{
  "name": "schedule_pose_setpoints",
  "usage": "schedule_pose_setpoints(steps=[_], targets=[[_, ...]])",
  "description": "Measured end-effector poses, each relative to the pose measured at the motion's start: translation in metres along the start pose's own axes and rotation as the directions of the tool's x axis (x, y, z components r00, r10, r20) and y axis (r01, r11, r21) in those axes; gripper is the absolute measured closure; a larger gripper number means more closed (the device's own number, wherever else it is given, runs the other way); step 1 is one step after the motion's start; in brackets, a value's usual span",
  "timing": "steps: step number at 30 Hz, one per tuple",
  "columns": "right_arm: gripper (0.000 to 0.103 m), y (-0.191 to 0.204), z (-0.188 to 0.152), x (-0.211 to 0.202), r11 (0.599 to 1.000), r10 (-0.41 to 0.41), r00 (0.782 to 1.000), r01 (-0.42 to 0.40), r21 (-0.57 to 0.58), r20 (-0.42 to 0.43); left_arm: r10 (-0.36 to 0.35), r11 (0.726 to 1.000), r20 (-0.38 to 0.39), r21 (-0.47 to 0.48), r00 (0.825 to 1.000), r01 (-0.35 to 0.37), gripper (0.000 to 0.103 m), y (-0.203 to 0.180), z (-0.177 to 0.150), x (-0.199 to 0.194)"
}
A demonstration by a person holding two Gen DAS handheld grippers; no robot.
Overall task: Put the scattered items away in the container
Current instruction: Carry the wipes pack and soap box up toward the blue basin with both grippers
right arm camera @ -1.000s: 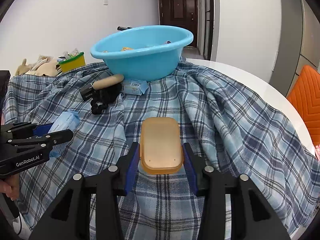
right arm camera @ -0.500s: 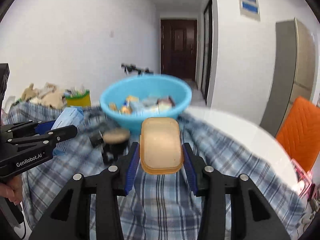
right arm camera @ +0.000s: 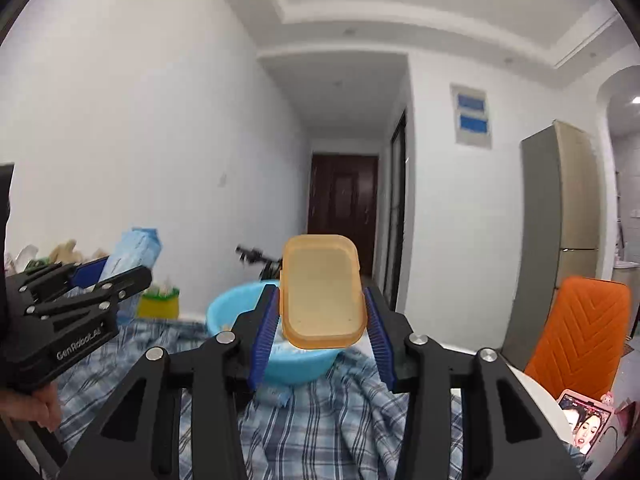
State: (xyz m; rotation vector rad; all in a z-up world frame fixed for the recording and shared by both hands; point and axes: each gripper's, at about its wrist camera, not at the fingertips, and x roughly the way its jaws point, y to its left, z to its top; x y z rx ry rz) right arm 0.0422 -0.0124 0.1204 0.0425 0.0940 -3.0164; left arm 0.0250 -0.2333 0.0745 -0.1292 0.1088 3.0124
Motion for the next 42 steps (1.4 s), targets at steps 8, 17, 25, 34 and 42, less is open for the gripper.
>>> schedule_pose_setpoints(steps=[8, 17, 25, 34, 42], targets=[[0.061, 0.008, -0.017, -0.017, 1.000, -0.008, 0.999, 0.009, -0.023, 0.033, -0.025, 1.000, -0.049, -0.010, 0.998, 0.025, 0.065, 0.007, -0.019, -0.008], [0.061, 0.012, -0.016, -0.033, 0.999, 0.020, 0.999, -0.019, -0.028, 0.040, -0.041, 0.999, -0.074, -0.025, 0.996, 0.039, 0.065, 0.012, -0.019, -0.018], [0.061, 0.013, -0.019, -0.027, 0.999, 0.021, 0.999, -0.020, -0.041, 0.029, -0.070, 0.997, -0.058, -0.026, 0.996, 0.068, 0.064, 0.010, -0.018, -0.004], [0.061, 0.004, 0.009, 0.039, 0.999, 0.034, 0.999, -0.034, -0.007, 0.039, -0.102, 0.989, -0.016, -0.105, 0.995, 0.100, 0.064, 0.025, 0.018, 0.083], [0.061, 0.001, 0.045, 0.145, 1.000, 0.009, 1.000, -0.009, -0.027, 0.000, -0.032, 0.990, 0.014, -0.139, 0.999, 0.034, 0.064, 0.030, 0.052, 0.198]])
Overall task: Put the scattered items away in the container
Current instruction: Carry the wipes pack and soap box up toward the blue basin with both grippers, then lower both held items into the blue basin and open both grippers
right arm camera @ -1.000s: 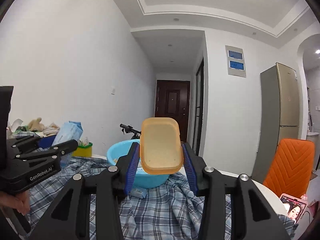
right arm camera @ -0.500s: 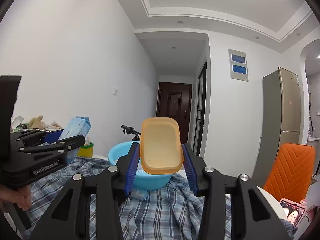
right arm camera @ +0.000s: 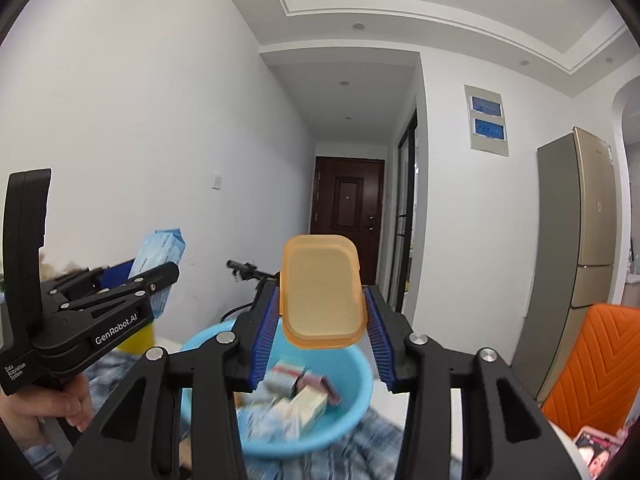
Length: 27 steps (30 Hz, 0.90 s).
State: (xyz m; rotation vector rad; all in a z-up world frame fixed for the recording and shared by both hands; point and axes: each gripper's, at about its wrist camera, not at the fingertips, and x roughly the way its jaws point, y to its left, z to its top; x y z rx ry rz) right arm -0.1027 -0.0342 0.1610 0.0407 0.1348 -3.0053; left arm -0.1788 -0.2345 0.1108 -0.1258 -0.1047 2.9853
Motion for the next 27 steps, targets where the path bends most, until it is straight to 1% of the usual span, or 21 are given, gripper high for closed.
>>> schedule_pose_setpoints(steps=[2, 5, 8, 9, 10, 12, 14, 15, 17, 19, 23, 27], targets=[[0.061, -0.002, 0.007, 0.020, 1.000, -0.007, 1.000, 0.007, 0.007, -0.013, 0.018, 0.999, 0.004, 0.033, 1.000, -0.018, 0.064, -0.004, 0.007, 0.016], [0.061, -0.003, 0.016, 0.046, 0.999, -0.031, 0.999, 0.031, 0.009, -0.030, 0.026, 0.994, -0.024, 0.104, 0.999, -0.024, 0.064, -0.013, 0.019, 0.043], [0.061, 0.000, 0.024, 0.070, 0.999, -0.053, 0.997, 0.053, -0.002, -0.054, 0.033, 0.991, -0.101, 0.132, 0.994, -0.020, 0.064, -0.015, 0.029, 0.068], [0.061, 0.002, 0.026, 0.077, 0.998, -0.061, 0.996, 0.060, -0.018, -0.068, 0.045, 0.991, -0.136, 0.130, 0.990, -0.027, 0.064, -0.015, 0.034, 0.076], [0.061, 0.005, 0.028, 0.085, 0.996, -0.077, 0.993, 0.073, -0.045, -0.088, 0.054, 0.992, -0.149, 0.123, 0.987, -0.035, 0.064, -0.013, 0.038, 0.080], [0.061, 0.011, 0.033, 0.097, 0.992, -0.099, 0.986, 0.086, -0.095, -0.136, 0.052, 0.997, -0.159, 0.070, 0.986, -0.042, 0.064, -0.008, 0.051, 0.082], [0.062, 0.009, 0.041, 0.103, 0.992, -0.104, 0.981, 0.092, -0.081, -0.166, 0.046, 0.998, -0.147, 0.045, 0.988, -0.040, 0.064, -0.009, 0.061, 0.078], [0.062, 0.008, 0.045, 0.103, 0.994, -0.102, 0.980, 0.093, -0.062, -0.169, 0.039, 0.998, -0.143, 0.050, 0.989, -0.032, 0.064, -0.011, 0.065, 0.076], [0.062, 0.007, 0.053, 0.099, 0.995, -0.099, 0.983, 0.095, -0.034, -0.156, 0.031, 0.997, -0.131, 0.079, 0.991, -0.021, 0.064, -0.016, 0.071, 0.072], [0.061, 0.008, 0.061, 0.098, 0.995, -0.093, 0.985, 0.089, -0.035, -0.145, 0.027, 0.995, -0.126, 0.094, 0.992, -0.015, 0.064, -0.018, 0.076, 0.069], [0.061, 0.010, 0.072, 0.095, 0.996, -0.090, 0.987, 0.087, -0.034, -0.130, 0.002, 0.999, -0.114, 0.039, 0.993, 0.003, 0.064, -0.012, 0.085, 0.061], [0.061, 0.007, 0.085, 0.095, 0.996, -0.087, 0.989, 0.084, -0.033, -0.121, -0.051, 0.999, -0.119, -0.014, 0.992, 0.050, 0.064, -0.008, 0.097, 0.056]])
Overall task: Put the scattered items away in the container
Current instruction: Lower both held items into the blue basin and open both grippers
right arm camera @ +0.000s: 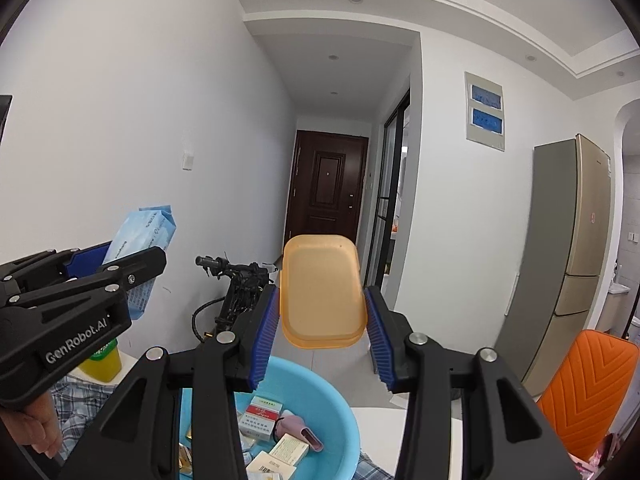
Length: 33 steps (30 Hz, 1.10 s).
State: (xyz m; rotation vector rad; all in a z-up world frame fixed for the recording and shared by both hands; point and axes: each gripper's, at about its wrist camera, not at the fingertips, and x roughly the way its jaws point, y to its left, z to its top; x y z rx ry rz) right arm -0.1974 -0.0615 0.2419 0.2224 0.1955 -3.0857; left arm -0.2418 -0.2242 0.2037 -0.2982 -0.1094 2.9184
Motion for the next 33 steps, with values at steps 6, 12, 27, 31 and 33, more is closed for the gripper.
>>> schedule_pose_setpoints(steps=[6, 12, 27, 31, 33], targets=[[0.061, -0.015, 0.021, 0.007, 0.997, 0.045, 0.998, -0.043, 0.071, -0.033, 0.038, 0.998, -0.082, 0.060, 0.996, -0.033, 0.064, -0.010, 0.015, 0.009], [0.061, -0.041, 0.038, 0.023, 0.984, 0.071, 0.992, -0.053, 0.170, -0.102, 0.064, 0.998, -0.159, 0.008, 0.985, -0.064, 0.064, -0.002, 0.023, 0.024], [0.062, -0.064, 0.024, 0.102, 0.946, 0.315, 0.760, -0.202, 0.254, -0.568, 0.094, 0.991, -0.642, -0.012, 0.761, -0.133, 0.065, 0.005, 0.029, 0.096], [0.062, -0.056, 0.010, 0.114, 0.946, 0.325, 0.650, -0.218, 0.242, -0.686, 0.088, 0.992, -0.734, 0.006, 0.673, -0.123, 0.064, 0.004, 0.007, 0.108], [0.062, -0.055, 0.002, 0.121, 0.947, 0.321, 0.606, -0.201, 0.250, -0.728, 0.110, 0.992, -0.761, 0.044, 0.640, -0.118, 0.064, -0.002, -0.003, 0.116]])
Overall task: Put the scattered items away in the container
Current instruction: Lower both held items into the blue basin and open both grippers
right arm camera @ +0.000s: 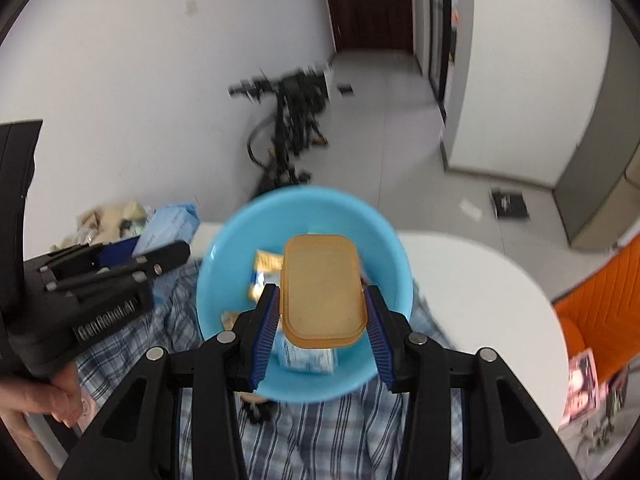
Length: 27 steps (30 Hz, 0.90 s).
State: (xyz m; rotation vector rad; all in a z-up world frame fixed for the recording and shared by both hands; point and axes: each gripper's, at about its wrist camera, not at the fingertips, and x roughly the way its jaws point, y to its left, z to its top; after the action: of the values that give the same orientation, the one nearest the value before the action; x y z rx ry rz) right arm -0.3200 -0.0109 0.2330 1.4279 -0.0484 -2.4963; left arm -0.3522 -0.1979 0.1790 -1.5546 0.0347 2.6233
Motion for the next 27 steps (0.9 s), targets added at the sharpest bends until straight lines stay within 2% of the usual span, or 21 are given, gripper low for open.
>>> schedule_pose_setpoints(steps=[5, 15, 18, 23, 27], targets=[[0.062, -0.005, 0.000, 0.009, 1.000, -0.006, 1.000, 0.006, 0.004, -0.014, 0.014, 0.999, 0.023, -0.052, 1.000, -0.013, 0.065, 0.008, -0.005, 0.008], [0.062, -0.008, 0.004, 0.018, 0.999, -0.028, 1.000, 0.027, 0.029, 0.013, -0.017, 0.999, 0.033, -0.035, 0.999, 0.018, 0.065, 0.015, 0.001, 0.024], [0.062, -0.013, 0.006, 0.031, 0.999, -0.029, 1.000, 0.028, 0.041, 0.012, -0.057, 0.998, 0.023, -0.025, 0.998, 0.057, 0.065, 0.014, 0.001, 0.042], [0.062, -0.021, 0.006, 0.069, 0.998, -0.033, 0.999, 0.035, 0.046, -0.044, -0.040, 0.999, -0.020, -0.011, 0.999, 0.039, 0.065, 0.016, 0.000, 0.083], [0.062, -0.028, 0.003, 0.104, 0.997, -0.058, 0.993, 0.063, 0.049, -0.104, -0.056, 0.998, -0.068, -0.032, 0.996, 0.054, 0.065, 0.026, -0.001, 0.121]])
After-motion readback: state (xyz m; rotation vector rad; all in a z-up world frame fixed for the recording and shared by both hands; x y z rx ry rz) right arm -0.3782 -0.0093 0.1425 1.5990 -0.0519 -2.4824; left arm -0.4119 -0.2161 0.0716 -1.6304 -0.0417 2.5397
